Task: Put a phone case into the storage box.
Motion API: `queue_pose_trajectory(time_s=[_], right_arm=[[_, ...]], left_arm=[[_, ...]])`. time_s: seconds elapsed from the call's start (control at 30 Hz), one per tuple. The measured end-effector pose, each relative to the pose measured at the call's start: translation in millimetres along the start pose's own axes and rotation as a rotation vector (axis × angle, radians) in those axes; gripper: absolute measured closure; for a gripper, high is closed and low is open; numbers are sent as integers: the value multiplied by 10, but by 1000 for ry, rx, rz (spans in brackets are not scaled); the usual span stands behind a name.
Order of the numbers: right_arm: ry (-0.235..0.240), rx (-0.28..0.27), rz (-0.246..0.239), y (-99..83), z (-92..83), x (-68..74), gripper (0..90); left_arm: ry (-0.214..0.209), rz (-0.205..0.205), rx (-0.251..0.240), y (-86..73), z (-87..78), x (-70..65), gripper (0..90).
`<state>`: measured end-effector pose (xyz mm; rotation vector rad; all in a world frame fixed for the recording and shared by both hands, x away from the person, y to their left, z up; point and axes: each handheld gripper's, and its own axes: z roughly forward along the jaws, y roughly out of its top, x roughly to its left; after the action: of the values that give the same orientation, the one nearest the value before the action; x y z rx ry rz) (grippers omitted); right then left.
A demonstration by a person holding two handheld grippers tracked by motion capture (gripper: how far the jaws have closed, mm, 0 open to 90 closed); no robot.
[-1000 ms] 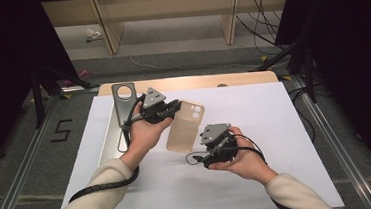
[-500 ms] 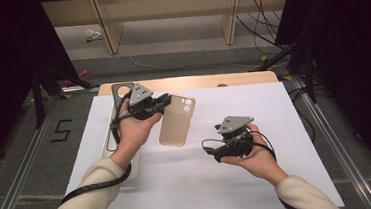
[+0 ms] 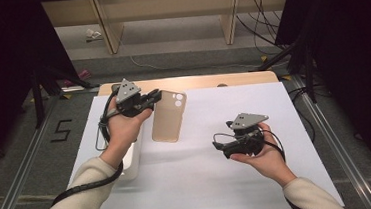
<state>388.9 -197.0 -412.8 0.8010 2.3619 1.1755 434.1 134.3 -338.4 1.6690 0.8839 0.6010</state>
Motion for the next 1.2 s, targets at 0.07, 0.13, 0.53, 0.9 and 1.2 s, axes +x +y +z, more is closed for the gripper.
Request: queue_pose_trajectory(time_s=[0.07,0.13,0.53,0.9,1.2], right_arm=[[-11,-6,1,-9,-9,-12,169],[-19,-10,-1,-17,-18,-25,169],[-39,-21,26,-72,-80,-85,167],[-62,-23,50,-131,-144,-147,165],[-73,-27,65,-163,-197,-183,165]], left_arm=[[2,5,-2,11,-12,15,838],[6,8,-5,21,-24,29,838],[17,9,-26,34,-92,133,837],[40,12,-40,72,-163,231,837],[55,6,-55,122,-205,318,837]])
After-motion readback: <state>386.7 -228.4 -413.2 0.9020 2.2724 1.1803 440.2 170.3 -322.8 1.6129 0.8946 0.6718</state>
